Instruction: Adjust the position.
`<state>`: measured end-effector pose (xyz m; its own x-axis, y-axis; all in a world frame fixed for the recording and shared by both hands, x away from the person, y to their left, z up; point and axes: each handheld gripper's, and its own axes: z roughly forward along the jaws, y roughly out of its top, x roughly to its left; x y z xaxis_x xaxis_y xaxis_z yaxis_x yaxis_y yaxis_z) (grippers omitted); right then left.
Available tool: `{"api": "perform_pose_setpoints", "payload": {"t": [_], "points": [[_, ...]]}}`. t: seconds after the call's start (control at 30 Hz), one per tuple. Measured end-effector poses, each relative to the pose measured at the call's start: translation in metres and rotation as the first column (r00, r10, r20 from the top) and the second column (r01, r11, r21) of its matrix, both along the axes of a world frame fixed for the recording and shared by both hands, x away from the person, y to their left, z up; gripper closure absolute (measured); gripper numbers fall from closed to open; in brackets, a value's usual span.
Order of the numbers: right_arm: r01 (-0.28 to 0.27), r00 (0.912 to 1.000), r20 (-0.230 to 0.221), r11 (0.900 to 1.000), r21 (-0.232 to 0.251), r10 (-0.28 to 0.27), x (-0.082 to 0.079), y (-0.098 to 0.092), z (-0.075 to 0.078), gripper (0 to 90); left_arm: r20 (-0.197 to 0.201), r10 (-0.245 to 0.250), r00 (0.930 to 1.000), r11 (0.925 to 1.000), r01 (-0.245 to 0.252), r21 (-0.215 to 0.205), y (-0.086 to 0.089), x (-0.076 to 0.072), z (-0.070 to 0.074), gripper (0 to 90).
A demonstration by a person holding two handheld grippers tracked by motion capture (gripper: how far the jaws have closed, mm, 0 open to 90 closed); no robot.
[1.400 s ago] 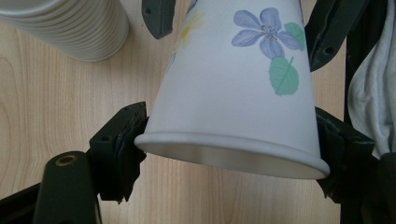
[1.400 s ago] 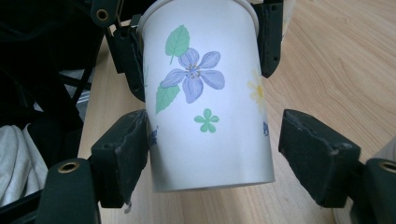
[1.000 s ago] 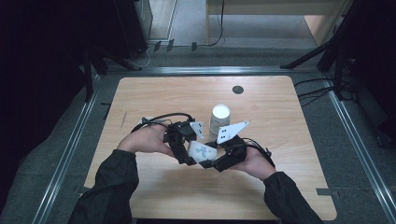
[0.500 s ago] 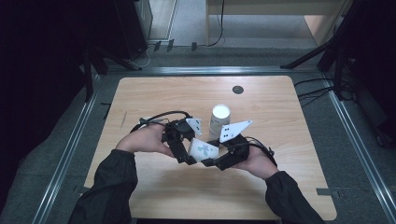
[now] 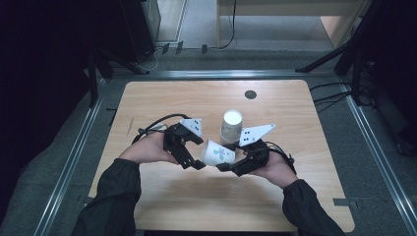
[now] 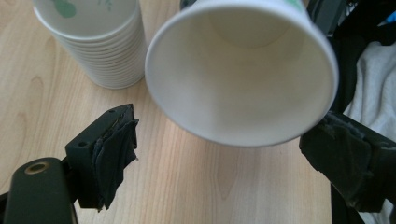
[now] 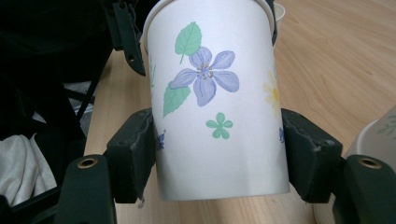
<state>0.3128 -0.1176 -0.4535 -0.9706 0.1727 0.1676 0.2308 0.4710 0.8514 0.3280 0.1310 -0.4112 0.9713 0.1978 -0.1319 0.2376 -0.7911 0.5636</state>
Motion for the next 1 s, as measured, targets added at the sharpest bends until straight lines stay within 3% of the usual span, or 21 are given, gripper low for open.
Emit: {"api": "perform_pose_setpoints", "payload": {"t": [0.2,0.33,0.57,0.7,1.0], "points": [[0.014,0.9999,-0.001,0.999,0.029,-0.014,0.000,-0.006,0.004,32.7,-0.012,0.038,0.9992,0.9969,-0.039,-0.068,0.011,-0.003,-0.002,10.3],[0.019,0.9998,0.002,0.999,0.041,-0.019,0.001,-0.010,0.006,32.7,-0.027,0.063,0.9976,0.9908,-0.066,-0.118,0.017,-0.006,-0.005,11.2],[0.024,0.9997,-0.002,0.998,0.052,-0.024,0.000,-0.014,0.007,32.7,-0.064,0.098,0.9931,0.9826,-0.107,-0.152,0.022,-0.013,-0.015,12.7],[0.025,0.9997,-0.005,0.998,0.054,-0.024,0.000,-0.015,0.007,32.7,-0.063,0.113,0.9916,0.9799,-0.122,-0.158,0.023,-0.017,-0.021,12.7],[0.013,0.9999,-0.008,0.998,0.054,-0.013,-0.001,-0.015,0.005,32.6,-0.083,0.144,0.9861,0.9572,-0.160,-0.241,0.024,-0.019,-0.023,13.0]]}}
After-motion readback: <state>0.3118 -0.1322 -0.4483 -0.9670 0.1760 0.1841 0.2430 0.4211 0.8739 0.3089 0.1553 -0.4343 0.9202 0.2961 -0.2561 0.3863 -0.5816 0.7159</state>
